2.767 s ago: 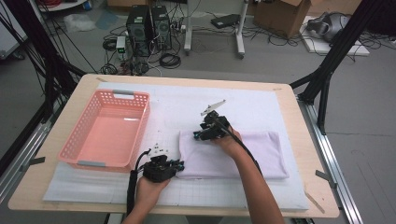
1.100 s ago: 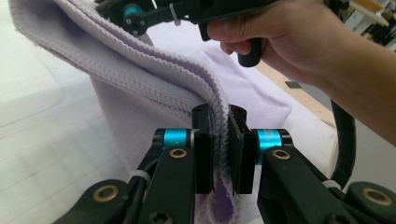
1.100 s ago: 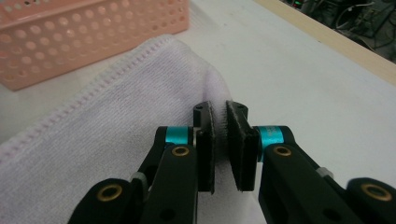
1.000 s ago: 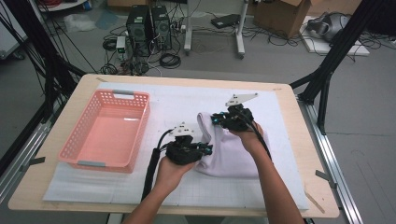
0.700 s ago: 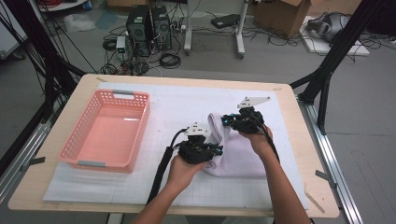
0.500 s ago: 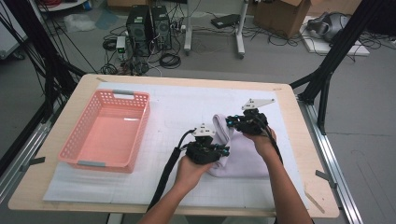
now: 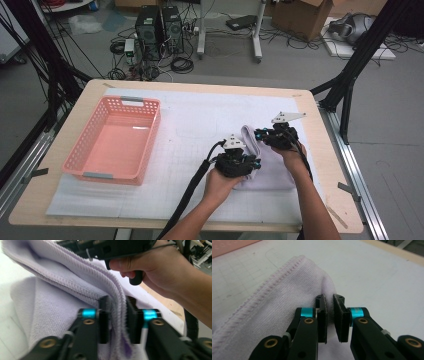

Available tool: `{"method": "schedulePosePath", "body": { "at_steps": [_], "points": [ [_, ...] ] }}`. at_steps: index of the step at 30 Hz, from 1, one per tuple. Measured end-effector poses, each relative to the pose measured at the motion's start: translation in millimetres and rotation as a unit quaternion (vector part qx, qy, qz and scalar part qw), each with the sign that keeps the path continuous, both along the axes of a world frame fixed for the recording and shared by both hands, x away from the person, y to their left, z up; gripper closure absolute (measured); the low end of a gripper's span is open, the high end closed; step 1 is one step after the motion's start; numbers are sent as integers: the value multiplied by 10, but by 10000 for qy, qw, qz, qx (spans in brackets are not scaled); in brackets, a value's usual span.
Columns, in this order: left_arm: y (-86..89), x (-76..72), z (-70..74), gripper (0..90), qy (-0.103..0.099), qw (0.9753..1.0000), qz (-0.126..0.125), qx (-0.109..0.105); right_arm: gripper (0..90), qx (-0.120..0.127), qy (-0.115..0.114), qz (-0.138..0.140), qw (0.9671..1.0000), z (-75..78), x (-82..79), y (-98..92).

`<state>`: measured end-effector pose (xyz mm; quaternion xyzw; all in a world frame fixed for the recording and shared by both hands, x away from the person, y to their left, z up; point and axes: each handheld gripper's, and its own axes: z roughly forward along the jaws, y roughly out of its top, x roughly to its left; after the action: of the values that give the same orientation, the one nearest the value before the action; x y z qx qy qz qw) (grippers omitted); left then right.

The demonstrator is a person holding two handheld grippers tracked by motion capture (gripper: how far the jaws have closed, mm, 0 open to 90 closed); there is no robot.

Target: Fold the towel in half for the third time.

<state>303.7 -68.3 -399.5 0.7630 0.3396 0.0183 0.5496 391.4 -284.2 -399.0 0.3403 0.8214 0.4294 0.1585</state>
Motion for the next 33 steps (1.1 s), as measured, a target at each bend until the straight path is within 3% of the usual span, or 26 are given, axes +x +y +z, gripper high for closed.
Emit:
{"method": "schedulePosePath", "body": {
  "at_steps": [3, 7, 10, 20, 25, 29, 33],
  "points": [
    [77, -50, 69, 564, -316, 9995, 61, -1, 828, -66, -39, 4, 10000, 3, -5, -65],
    [241, -106, 149, 460, -747, 9970, 200, 5, 828, -126, -40, -104, 9999, -8, -18, -153],
    [385, -131, 164, 450, -932, 9953, 262, 82, 827, -186, -63, -152, 9997, -29, -40, -208],
    [822, -97, -88, 429, -832, 9948, 556, 171, 807, -238, -47, -405, 9989, -122, -157, -429],
    [965, -108, -180, 421, -832, 9947, 576, 193, 758, -414, -36, -602, 9973, -119, -218, -530],
    [1040, -121, -237, 420, -818, 9947, 581, 230, 703, -493, 13, -1039, 9934, -103, -290, -680],
    [1101, -135, -284, 420, -829, 9945, 588, 260, 659, -322, 67, -1357, 9902, -62, -434, -875]
  ]
}}
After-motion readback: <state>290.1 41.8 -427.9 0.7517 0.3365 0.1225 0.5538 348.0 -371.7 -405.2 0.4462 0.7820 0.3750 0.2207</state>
